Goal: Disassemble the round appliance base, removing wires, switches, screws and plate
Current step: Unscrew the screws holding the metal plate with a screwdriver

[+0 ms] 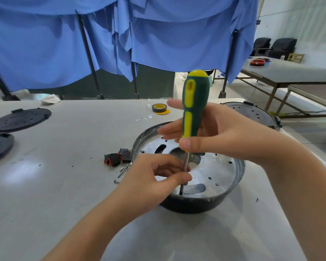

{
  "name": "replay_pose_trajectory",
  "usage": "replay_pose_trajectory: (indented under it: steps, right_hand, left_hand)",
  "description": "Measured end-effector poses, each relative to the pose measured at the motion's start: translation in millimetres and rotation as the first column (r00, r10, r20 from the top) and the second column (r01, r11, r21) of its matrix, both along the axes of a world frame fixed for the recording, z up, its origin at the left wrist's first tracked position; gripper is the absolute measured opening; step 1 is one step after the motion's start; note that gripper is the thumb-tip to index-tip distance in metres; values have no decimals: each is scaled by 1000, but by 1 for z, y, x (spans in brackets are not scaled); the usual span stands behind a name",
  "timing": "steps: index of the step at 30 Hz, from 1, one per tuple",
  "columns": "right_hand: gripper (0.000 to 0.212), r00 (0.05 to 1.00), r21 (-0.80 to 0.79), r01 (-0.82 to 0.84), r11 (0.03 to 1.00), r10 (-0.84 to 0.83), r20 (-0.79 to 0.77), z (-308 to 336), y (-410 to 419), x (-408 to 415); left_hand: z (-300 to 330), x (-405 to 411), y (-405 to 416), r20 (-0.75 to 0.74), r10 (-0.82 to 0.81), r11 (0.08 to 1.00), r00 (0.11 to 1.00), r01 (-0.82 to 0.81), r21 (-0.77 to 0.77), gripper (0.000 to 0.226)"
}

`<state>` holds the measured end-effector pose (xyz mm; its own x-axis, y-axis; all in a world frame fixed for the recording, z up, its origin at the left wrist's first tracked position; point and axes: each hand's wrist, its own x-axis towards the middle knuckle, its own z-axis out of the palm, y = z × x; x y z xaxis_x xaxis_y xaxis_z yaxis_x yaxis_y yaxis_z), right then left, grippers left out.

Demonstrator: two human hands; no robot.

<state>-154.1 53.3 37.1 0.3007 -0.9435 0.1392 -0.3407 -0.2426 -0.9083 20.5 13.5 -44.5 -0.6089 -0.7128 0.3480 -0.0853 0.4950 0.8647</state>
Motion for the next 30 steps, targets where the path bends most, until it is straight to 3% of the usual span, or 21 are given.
replay_pose_trajectory:
  steps: [6, 9, 12, 15, 19, 22, 25, 27, 30]
  right_hand:
    - [38, 995, -86, 73, 994, -78, -66, 1, 0, 3]
    - [46, 998, -54, 37, 998, -34, 44, 1, 0, 1]
    - [53, 995, -11, -39, 999, 40, 91, 1, 2, 0]
    - [57, 999, -27, -21, 999, 22, 35, 2, 2, 1]
    - [47, 997, -104, 70, 992, -74, -36, 1, 0, 4]
    - [45, 997, -96, 59, 994, -54, 59, -2, -2, 2]
    - [50, 991, -39, -12, 999, 17, 136, 0, 0, -1]
    - [52, 990, -14, -46, 999, 47, 131, 1, 1, -3]
    - [52, 1000, -34, -1, 999, 2, 17, 1, 1, -1]
  left_hand:
    - [-4, -2, -2, -35, 91, 996, 995, -91, -17, 25]
    - [-2, -1, -1, -8, 21, 1000, 1000, -21, -10, 12]
    - [-1, 3, 0, 17, -63, 998, 998, 63, 8, 15]
    - [-1, 1, -1, -9, -12, 999, 1000, 13, 35, 7]
    - [-5, -2, -3, -45, 89, 996, 995, -89, 7, 27]
    - [-4, -1, -2, -25, 80, 997, 997, -80, -18, 26]
    - [-1, 3, -1, 12, -33, 999, 999, 32, 21, 11]
    - [1, 5, -1, 3, -75, 996, 997, 75, 49, 17]
    - [0, 2, -2, -23, -7, 999, 1000, 8, 48, 10]
